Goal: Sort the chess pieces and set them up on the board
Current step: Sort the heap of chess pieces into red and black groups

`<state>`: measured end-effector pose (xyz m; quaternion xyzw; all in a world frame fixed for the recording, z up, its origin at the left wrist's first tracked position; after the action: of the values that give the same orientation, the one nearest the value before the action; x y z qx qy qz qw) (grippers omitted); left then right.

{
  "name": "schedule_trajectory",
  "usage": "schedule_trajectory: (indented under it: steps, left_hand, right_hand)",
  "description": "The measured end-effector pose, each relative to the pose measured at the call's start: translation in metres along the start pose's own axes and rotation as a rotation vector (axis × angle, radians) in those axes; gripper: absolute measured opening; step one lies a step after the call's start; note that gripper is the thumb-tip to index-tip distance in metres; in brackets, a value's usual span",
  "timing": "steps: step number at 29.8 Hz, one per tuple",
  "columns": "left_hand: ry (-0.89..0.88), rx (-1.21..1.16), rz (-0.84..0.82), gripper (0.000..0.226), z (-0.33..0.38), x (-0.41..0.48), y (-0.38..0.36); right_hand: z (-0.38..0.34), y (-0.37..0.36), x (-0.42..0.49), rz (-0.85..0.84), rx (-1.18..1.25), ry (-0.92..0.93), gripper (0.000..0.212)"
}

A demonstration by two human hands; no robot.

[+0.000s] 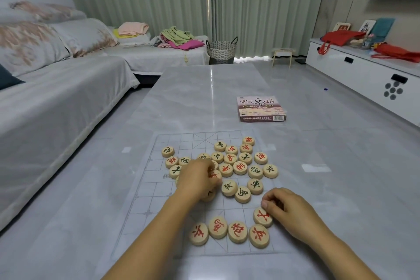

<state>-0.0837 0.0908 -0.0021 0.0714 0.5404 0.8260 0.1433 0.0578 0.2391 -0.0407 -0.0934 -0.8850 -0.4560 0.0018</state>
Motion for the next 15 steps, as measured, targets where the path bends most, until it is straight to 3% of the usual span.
schedule_trajectory:
  steps: [9, 15]
  left_hand:
    - [-0.006, -0.244, -0.103, 0.036, -0.068, -0.063, 0.002]
    - [-0.006, -0.365, -0.129, 0.033, -0.075, -0.067, -0.007]
  right_hand:
    - [0.001, -0.001, 0.001, 0.012, -0.049, -0.022, 0.005]
    - [0.002, 0.005, 0.002, 0.081, 0.100, -0.065, 0.009]
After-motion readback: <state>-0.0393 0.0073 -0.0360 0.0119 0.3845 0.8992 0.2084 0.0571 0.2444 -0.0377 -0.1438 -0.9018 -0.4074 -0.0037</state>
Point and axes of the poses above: each hand's wrist, its own x-axis towards the middle knuckle, its own y-axis out of the back of the hand, z = x × y, the point moved 10 cm from there along x, towards the middle knuckle, and after that the axes turned 13 degrees about y, right-handed, at the moved point
